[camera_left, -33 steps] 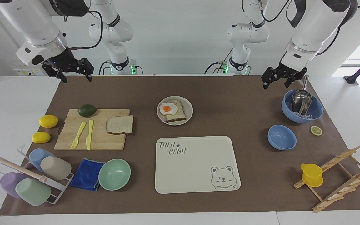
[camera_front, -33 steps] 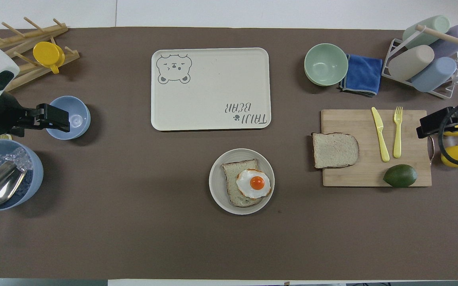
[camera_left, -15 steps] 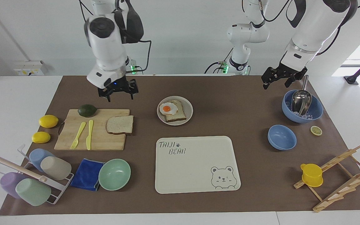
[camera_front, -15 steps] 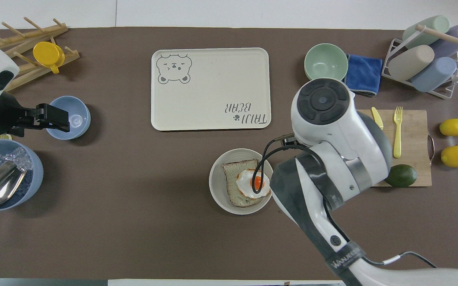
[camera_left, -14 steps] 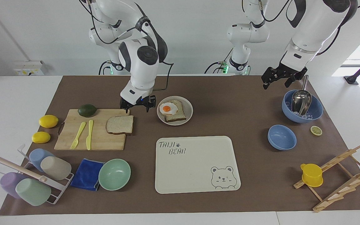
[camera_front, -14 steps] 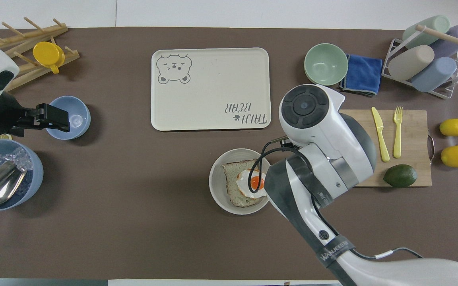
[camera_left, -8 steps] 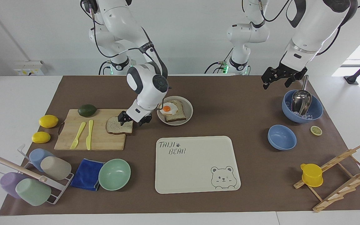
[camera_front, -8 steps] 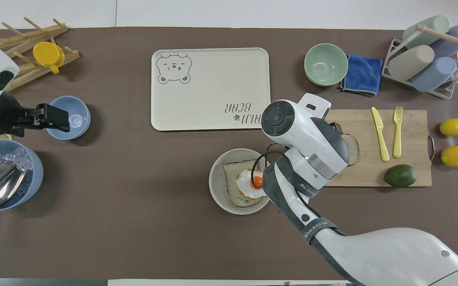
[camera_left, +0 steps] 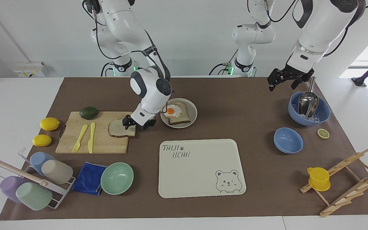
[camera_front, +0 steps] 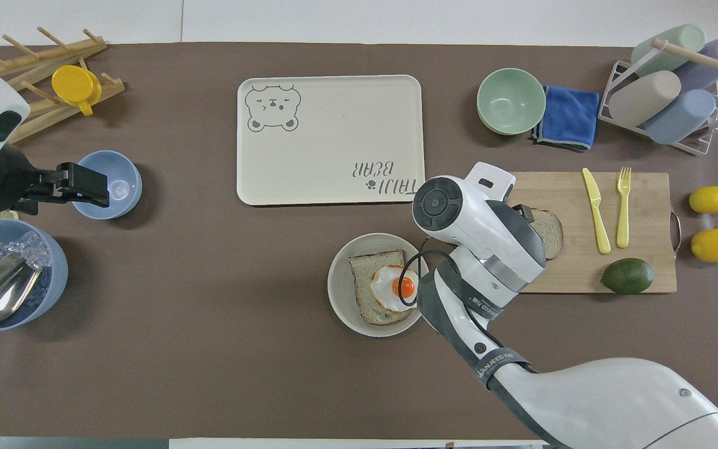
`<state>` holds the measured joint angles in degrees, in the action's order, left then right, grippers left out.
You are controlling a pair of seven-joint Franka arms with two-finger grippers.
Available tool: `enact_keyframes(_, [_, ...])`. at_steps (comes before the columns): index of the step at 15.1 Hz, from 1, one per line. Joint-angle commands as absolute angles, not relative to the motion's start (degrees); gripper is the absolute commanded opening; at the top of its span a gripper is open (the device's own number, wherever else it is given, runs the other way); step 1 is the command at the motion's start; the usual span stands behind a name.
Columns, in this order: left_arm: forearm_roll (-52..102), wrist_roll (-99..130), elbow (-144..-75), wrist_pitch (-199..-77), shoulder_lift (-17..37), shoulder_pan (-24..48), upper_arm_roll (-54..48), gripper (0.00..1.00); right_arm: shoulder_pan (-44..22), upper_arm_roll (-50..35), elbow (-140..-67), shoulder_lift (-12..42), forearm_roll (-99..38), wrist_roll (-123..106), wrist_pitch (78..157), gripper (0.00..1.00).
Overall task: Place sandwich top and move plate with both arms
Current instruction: 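Grasp the bread slice with the right gripper and lift it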
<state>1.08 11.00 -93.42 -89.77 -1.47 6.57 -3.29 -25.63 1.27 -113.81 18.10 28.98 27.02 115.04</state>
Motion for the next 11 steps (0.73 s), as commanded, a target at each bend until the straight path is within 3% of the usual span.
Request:
enact_keyframes(1, [0.09, 10.90, -95.36, -90.18, -3.25, 6.24, -3.60, 1.00, -24.96, 0.88, -117.59, 16.00, 31.37, 28.30, 116.89, 0.98])
enact_keyframes(4, [0.09, 10.90, -95.36, -90.18, -3.25, 6.24, -3.60, 1.00, -25.13, 0.88, -118.91, 15.38, 32.96, 28.39, 116.54, 0.91])
enact_keyframes(6, [0.09, 10.90, -95.36, -90.09, -3.25, 6.24, -3.69, 1.00, -25.22, 0.88, -119.88, 15.21, 33.48, 28.48, 116.89, 0.78])
enact_keyframes(7, [0.09, 10.90, -95.36, -90.17, -3.25, 6.24, -3.60, 1.00, -25.14, 0.88, -120.14, 15.03, 34.18, 28.48, 116.89, 0.63])
enact_keyframes(10, [0.09, 10.90, -95.36, -90.18, -3.25, 6.15, -3.60, 1.00, -25.66, 0.88, -119.71, 15.12, 34.19, 29.09, 116.90, 0.00])
enact_keyframes(11, [0.09, 10.90, -95.36, -90.18, -3.25, 6.24, -3.60, 1.00, -25.93, 0.79, -119.27, 15.12, 34.19, 29.27, 116.46, 0.00])
